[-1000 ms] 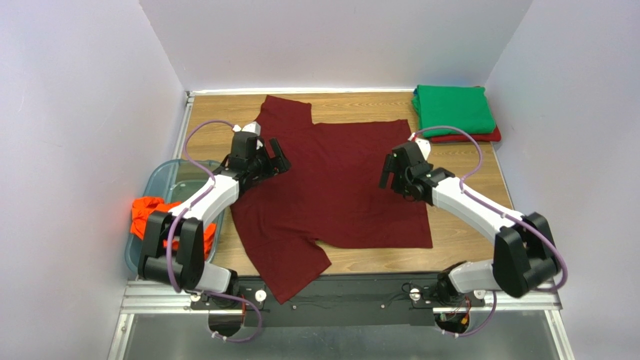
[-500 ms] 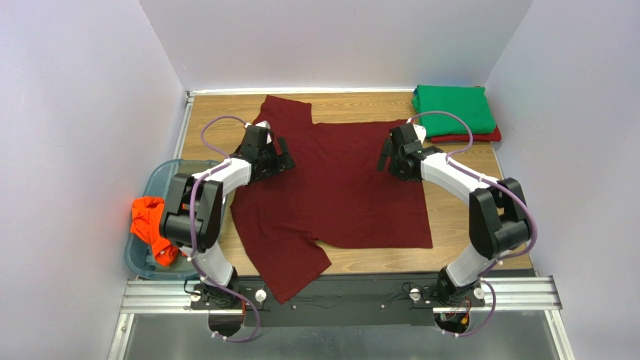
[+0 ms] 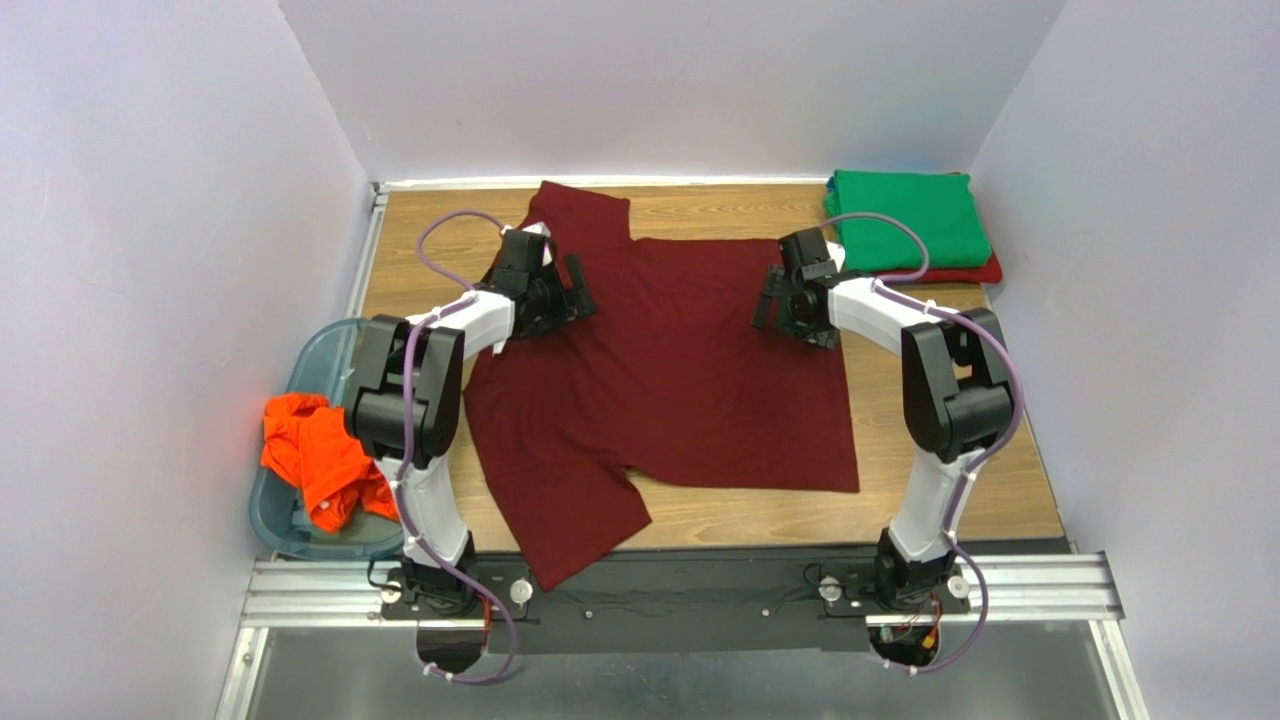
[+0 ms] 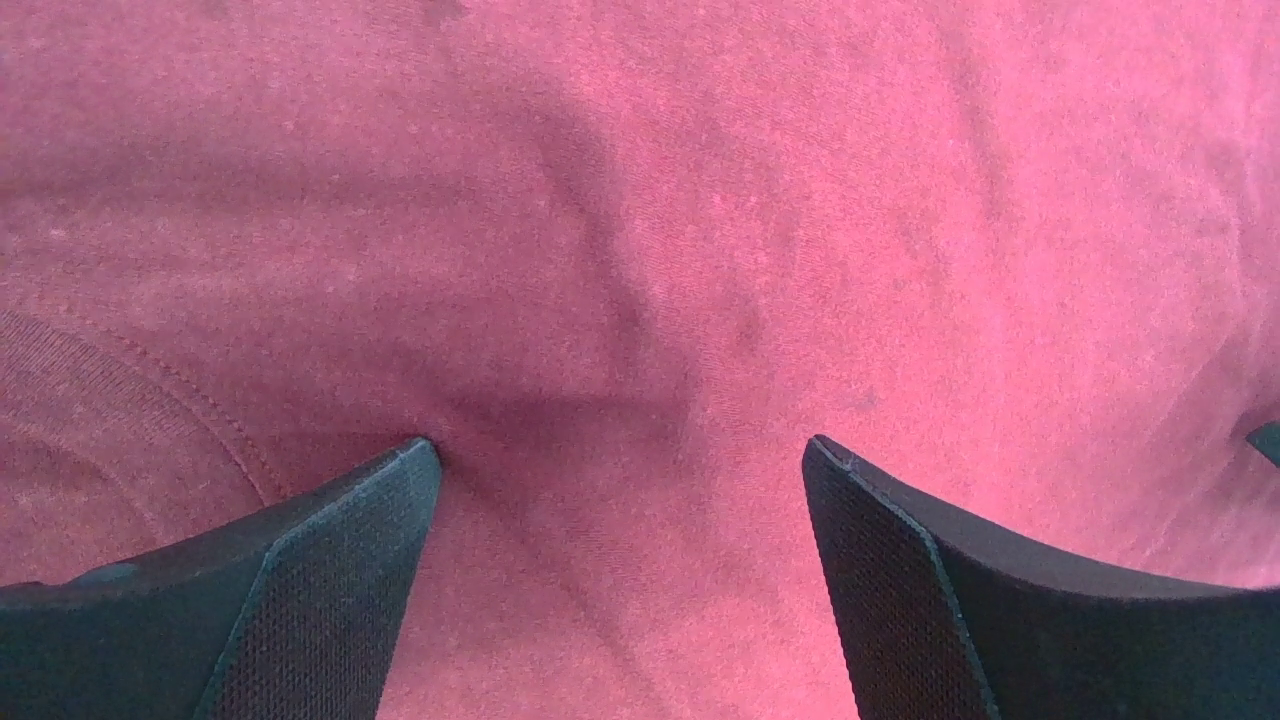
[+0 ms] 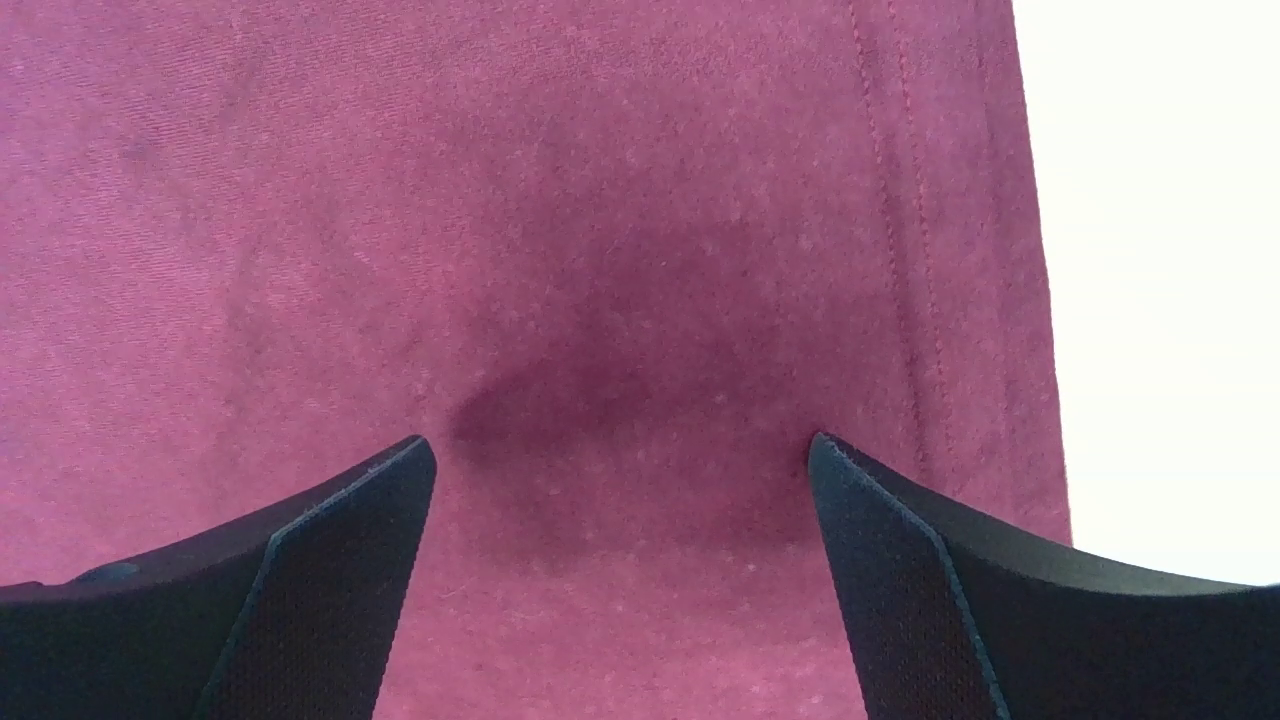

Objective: Fold and stack the t-shirts
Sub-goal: Flatten the tshirt out

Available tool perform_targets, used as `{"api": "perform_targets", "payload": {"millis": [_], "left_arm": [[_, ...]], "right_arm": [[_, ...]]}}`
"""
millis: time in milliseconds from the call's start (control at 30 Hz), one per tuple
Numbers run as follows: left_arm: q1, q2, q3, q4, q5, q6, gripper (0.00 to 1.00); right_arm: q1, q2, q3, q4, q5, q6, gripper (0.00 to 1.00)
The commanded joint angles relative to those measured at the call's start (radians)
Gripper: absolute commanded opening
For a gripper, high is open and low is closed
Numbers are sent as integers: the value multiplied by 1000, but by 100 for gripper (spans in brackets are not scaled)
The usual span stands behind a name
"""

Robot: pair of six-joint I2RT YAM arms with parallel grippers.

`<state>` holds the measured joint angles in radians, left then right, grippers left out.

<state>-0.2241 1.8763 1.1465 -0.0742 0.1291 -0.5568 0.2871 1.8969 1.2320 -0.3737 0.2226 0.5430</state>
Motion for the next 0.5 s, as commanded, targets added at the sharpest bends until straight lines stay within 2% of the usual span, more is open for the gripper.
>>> {"api": "perform_targets", "payload": {"millis": [0,333,467], "left_arm": [[12,87,65,-55,9,26,98],[19,236,278,-137,21,21,98],[25,296,372,-228,18,11,98]], "right_arm": [[-25,60,50,2,-32,-11,100],[-75,171,161,2,-74,-14,100],[-81,235,230,2,-101,-20,100]]}}
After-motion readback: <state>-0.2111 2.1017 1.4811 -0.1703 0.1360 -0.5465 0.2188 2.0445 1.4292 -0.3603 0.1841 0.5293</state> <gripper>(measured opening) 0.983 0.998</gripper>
